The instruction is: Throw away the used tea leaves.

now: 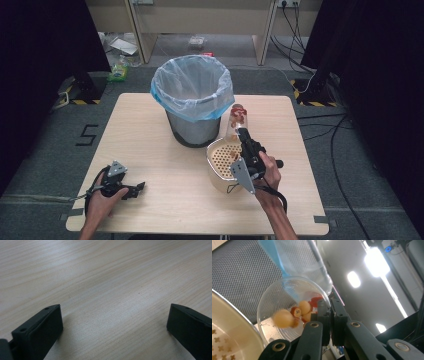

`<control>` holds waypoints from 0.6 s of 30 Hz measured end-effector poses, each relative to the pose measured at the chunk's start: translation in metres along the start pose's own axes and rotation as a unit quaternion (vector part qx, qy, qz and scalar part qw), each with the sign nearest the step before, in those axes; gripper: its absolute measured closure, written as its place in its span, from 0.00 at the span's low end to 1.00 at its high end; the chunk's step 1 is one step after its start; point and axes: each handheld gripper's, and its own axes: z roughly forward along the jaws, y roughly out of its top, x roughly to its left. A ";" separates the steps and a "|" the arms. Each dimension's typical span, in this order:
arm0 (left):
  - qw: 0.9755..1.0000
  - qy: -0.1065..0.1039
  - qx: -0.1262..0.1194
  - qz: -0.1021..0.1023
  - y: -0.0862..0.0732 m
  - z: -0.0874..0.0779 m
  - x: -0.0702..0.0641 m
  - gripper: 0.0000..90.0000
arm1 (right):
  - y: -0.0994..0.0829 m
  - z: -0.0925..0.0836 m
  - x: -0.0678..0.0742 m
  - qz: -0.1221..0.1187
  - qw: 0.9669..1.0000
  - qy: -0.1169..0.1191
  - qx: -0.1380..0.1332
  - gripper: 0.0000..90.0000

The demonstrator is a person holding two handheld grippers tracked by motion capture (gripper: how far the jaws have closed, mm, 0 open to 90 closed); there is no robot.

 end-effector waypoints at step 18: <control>1.000 0.000 0.000 0.000 0.000 0.000 0.000 0.00 | 0.001 -0.001 0.009 -0.057 0.998 -0.018 -0.013 0.98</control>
